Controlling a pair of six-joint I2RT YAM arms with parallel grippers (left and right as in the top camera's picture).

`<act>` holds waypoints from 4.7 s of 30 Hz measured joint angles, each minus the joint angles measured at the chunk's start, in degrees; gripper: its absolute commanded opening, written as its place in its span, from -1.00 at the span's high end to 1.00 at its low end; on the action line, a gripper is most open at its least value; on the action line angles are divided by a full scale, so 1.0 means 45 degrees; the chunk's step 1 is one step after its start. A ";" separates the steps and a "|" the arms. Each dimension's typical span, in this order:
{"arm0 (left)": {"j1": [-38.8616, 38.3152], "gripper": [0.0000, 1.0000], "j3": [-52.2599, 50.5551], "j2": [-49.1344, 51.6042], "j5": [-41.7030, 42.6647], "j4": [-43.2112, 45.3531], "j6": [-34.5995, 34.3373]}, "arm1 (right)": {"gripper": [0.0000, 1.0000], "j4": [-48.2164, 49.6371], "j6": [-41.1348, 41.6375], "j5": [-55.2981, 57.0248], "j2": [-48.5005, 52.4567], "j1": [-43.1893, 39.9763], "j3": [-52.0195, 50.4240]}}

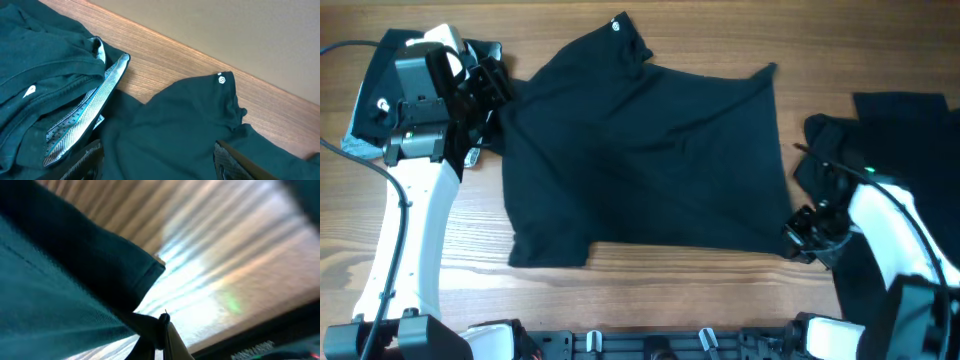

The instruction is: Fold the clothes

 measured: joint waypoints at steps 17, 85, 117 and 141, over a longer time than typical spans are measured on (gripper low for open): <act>-0.0627 0.08 0.0015 0.2229 0.1501 0.0549 0.1098 | -0.30 0.1268 -0.2545 -0.1205 -0.0656 -0.1107 0.3696; 0.1433 -0.05 -0.1593 0.2006 0.1064 -0.7028 -0.0831 | 0.06 0.2254 -0.1496 0.0170 0.1341 -0.1622 -0.0141; 0.3735 0.04 -0.2628 0.1035 0.0559 -0.6023 -0.2171 | 0.24 0.6912 -0.5153 -0.4129 0.1292 -0.1307 0.2191; -0.1889 -0.37 -0.1341 0.0860 0.1122 -0.3065 0.1365 | 0.62 1.1531 -0.2710 -0.2482 1.0190 0.1088 0.9219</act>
